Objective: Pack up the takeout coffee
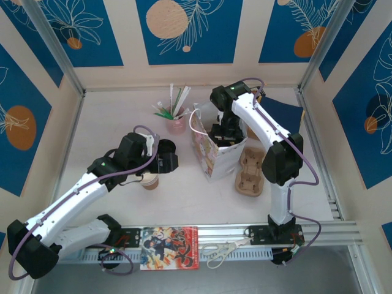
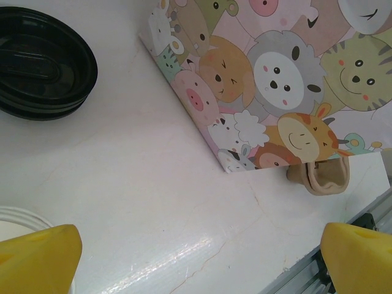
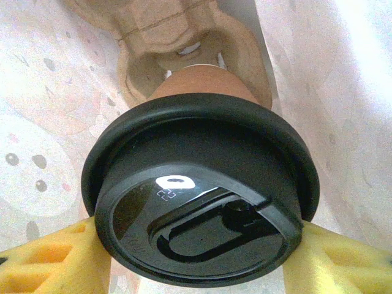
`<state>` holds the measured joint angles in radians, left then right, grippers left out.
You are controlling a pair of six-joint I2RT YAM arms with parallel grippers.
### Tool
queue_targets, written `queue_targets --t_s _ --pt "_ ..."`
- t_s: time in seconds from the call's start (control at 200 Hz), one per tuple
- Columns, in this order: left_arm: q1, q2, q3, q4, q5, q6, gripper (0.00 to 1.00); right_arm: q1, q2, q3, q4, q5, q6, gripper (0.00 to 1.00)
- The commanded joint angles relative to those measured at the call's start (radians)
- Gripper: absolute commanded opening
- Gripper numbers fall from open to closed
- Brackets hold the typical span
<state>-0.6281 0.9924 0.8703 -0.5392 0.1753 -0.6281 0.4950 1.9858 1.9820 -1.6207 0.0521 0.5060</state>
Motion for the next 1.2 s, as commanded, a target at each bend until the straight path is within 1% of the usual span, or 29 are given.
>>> queue_targets --t_s 0.0,1.195 --pt "0.01 0.008 0.006 -0.005 -0.006 0.0 1.0 -0.006 -0.029 -0.002 -0.051 -0.005 0.005 0.64" --pt "0.01 0.006 -0.003 -0.004 0.004 0.0 1.0 0.001 -0.017 0.034 -0.05 -0.007 0.005 0.64"
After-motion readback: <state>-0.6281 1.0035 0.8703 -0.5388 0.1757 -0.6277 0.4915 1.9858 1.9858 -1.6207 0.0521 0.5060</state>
